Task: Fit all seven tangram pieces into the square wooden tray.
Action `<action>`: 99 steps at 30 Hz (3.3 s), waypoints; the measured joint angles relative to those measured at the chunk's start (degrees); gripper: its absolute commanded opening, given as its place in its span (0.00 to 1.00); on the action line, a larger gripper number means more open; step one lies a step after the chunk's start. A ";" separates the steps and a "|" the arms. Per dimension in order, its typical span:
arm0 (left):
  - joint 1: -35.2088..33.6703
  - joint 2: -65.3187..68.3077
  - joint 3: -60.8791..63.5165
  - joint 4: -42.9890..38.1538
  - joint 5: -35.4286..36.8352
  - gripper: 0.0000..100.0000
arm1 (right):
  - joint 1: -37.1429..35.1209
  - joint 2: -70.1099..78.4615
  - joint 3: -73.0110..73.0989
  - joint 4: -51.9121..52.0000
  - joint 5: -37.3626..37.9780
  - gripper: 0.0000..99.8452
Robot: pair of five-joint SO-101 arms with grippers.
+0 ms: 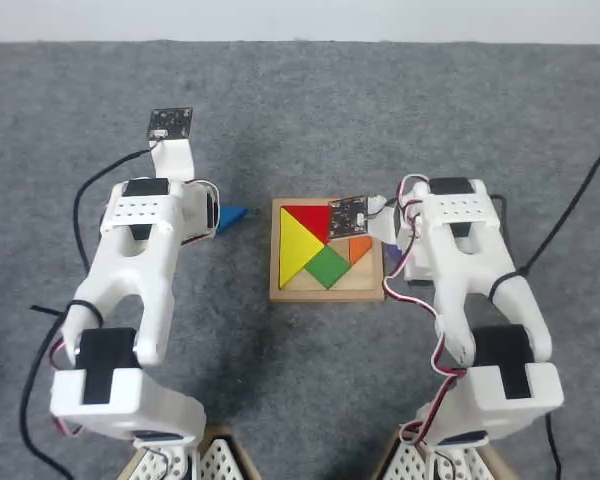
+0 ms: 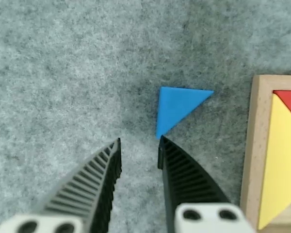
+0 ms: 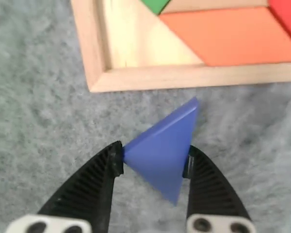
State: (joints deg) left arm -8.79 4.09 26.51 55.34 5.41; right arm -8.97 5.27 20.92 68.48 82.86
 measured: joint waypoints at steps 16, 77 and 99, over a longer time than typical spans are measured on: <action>0.00 0.00 0.00 0.00 0.00 0.12 | -16.53 0.62 -2.64 3.34 13.54 0.10; 0.97 0.00 0.00 0.00 0.00 0.12 | -13.63 3.34 -2.64 0.09 40.35 0.21; 1.76 0.00 0.00 0.00 0.00 0.12 | -13.45 2.73 -3.52 0.44 40.35 0.31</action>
State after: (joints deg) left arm -7.03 4.09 26.51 55.34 5.41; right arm -22.42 8.00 17.41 68.92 123.21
